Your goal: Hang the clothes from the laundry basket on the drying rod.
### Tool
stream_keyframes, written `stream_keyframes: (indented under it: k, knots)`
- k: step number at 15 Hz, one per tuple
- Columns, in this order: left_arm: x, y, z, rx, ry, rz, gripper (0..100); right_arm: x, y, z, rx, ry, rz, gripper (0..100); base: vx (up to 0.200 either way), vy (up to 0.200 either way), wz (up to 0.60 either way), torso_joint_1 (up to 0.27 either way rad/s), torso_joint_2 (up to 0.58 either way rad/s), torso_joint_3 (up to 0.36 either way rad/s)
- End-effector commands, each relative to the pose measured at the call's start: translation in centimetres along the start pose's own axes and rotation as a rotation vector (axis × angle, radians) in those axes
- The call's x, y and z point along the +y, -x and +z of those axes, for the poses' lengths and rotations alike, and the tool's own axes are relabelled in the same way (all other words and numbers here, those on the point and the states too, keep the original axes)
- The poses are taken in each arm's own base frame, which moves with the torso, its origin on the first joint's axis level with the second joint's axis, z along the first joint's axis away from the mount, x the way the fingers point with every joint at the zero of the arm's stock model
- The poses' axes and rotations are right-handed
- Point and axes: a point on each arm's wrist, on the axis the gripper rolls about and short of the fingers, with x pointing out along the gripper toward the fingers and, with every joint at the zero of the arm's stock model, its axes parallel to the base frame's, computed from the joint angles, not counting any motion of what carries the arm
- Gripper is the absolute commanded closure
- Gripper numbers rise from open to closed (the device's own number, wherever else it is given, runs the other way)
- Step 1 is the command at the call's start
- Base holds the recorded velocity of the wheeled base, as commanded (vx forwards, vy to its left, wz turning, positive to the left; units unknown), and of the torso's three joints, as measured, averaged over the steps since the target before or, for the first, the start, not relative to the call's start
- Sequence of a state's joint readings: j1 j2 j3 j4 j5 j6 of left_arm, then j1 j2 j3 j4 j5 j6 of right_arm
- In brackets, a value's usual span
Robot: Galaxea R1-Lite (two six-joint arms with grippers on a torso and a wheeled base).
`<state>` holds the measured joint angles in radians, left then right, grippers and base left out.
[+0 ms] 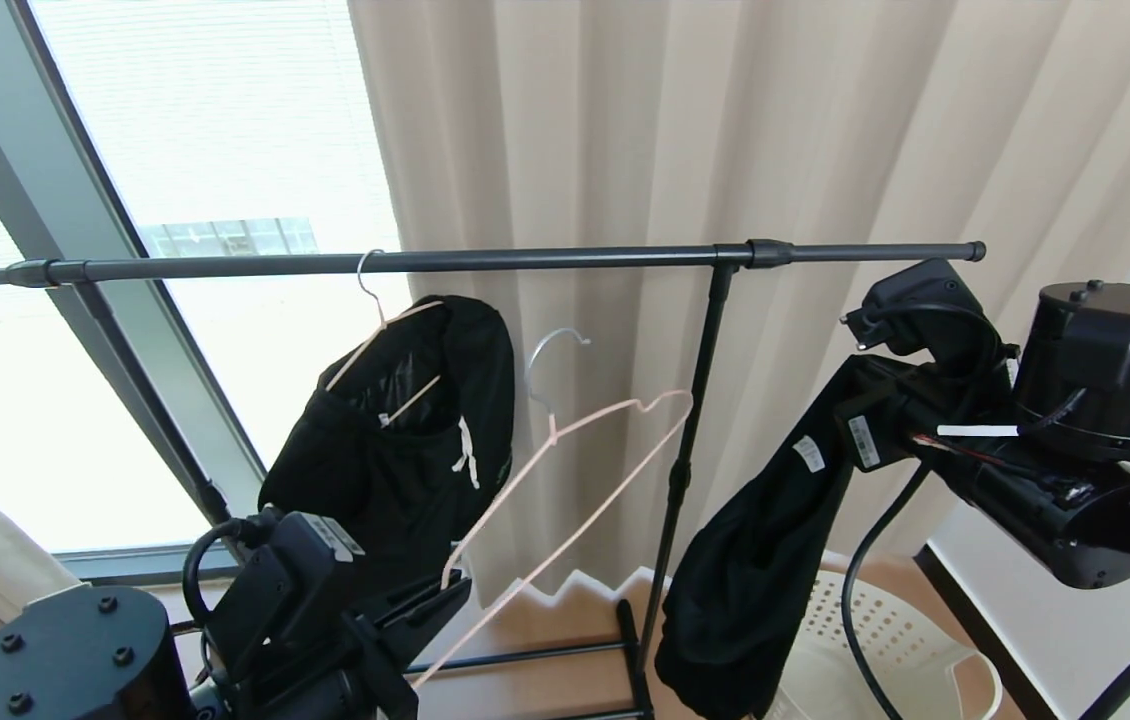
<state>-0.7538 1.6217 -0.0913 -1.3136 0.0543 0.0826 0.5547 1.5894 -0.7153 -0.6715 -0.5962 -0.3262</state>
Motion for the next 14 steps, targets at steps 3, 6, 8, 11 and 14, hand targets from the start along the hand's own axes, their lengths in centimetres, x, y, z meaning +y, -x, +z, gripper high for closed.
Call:
stream_keyframes:
  k: [3,6,8,11,14]
  knots:
    - [-0.9,0.5,-0.8,0.035,-0.01,-0.049,100,-0.1,-0.1,-0.1,0.006,0.001,-0.007,100,0.0,0.0,0.0,0.0,0.0,0.0]
    - [-1.5,0.5,-0.8,0.035,0.008,-0.079,100,-0.4,-0.7,-0.3,0.018,0.0,-0.024,100,0.0,0.0,0.0,0.0,0.0,0.0]
    - [-1.5,0.6,-0.8,0.018,0.021,-0.079,100,-0.2,-1.0,-0.4,0.015,-0.003,-0.033,100,0.0,0.0,0.0,0.0,0.0,0.0]
    - [-2.3,0.9,-0.7,-0.001,0.024,-0.12,100,-0.3,-0.9,-0.3,0.005,-0.013,-0.059,100,0.0,0.0,0.0,0.0,0.0,0.0]
    - [-2.6,0.6,-0.4,-0.022,0.024,-0.134,100,-1.3,-1.5,-0.4,0.015,-0.024,-0.109,100,0.0,0.0,0.0,0.0,0.0,0.0]
